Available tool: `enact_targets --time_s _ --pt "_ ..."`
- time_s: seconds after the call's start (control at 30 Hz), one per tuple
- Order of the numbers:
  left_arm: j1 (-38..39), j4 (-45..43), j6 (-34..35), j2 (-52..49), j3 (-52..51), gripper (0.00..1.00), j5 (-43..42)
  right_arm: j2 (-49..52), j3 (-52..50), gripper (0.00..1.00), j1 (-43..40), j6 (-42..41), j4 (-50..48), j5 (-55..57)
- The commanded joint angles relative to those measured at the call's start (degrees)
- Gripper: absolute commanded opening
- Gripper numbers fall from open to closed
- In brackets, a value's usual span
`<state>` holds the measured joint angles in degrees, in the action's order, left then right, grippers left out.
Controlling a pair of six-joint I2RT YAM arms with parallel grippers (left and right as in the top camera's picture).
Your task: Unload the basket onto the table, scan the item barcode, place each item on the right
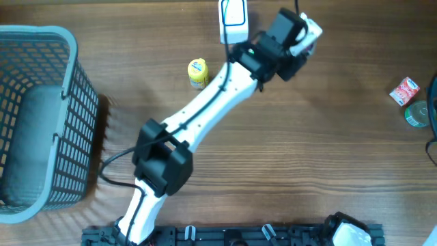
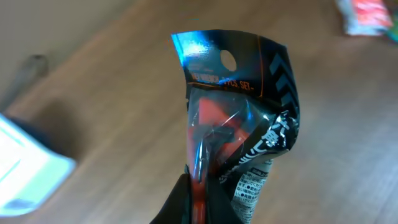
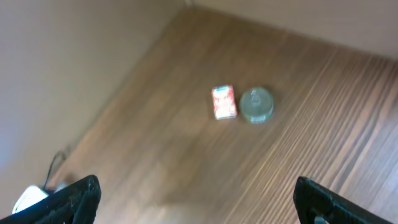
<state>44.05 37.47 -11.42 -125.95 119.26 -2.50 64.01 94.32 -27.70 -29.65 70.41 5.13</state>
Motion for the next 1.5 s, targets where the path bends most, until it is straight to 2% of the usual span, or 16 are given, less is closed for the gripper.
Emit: enact_targets --time_s 0.0,0.27,0.33,0.43,0.5,0.57,0.6,0.63,0.67,0.7,0.77,0.83,0.93,1.1,1.3,1.47 --pt "5.2 0.3 1.6 -6.9 0.3 0.04 -3.7 2.0 0.0 1.0 -0.1 2.6 0.9 -6.5" --pt "10.2 -0.4 1.8 -16.3 0.3 0.04 -3.5 2.1 0.0 1.0 -0.1 2.5 2.5 -6.5" --pt "10.1 -0.5 1.8 -15.6 0.3 0.15 -2.5 2.0 0.0 1.0 -0.1 2.5 2.9 -6.5" --pt "9.0 1.7 1.8 -10.7 0.3 0.81 -2.4 2.1 0.0 1.0 -0.1 2.5 4.0 -6.5" --pt "8.7 2.1 1.6 -6.6 0.3 1.0 -2.4 2.0 0.0 1.0 -0.1 2.5 4.4 -6.5" --pt "7.9 3.7 1.6 -0.5 0.3 1.0 -1.2 2.0 0.0 1.0 -0.1 2.5 4.0 -6.6" --pt "6.9 4.9 1.3 2.4 0.3 1.0 0.2 2.1 0.0 0.9 -0.1 2.5 4.0 -6.9" --pt "4.4 6.5 1.2 7.1 0.3 1.0 2.0 2.1 -0.1 0.91 -0.1 1.9 3.5 -7.0" --pt "1.0 7.6 1.2 12.2 0.3 1.0 2.6 2.5 -0.3 1.0 -0.1 -1.7 3.1 -8.4" --pt "-1.3 8.0 1.4 15.4 0.3 1.0 2.5 3.3 -0.3 1.0 -0.1 -4.3 3.9 -9.5" --pt "-6.9 9.1 1.4 23.3 0.3 1.0 2.4 6.3 -2.1 1.0 0.1 -21.0 9.7 -13.8" --pt "-12.5 10.5 1.7 31.3 0.3 1.0 2.4 9.1 -11.4 1.0 3.2 -35.1 8.5 -20.2" --pt "-19.8 13.8 1.9 38.7 0.3 1.0 2.4 12.0 -29.3 0.9 10.8 -42.2 -8.3 -25.1" --pt "-25.9 18.8 1.8 39.3 0.3 1.0 2.4 17.5 -35.1 0.97 20.2 -43.8 -20.9 -21.0" --pt "-28.2 20.4 1.4 39.2 0.3 1.0 2.4 31.5 -35.1 0.96 26.7 -45.2 -32.9 -17.1" --pt "-31.3 21.2 1.4 39.2 0.3 1.0 3.7 34.0 -35.1 0.81 26.8 -45.4 -34.3 -13.1"
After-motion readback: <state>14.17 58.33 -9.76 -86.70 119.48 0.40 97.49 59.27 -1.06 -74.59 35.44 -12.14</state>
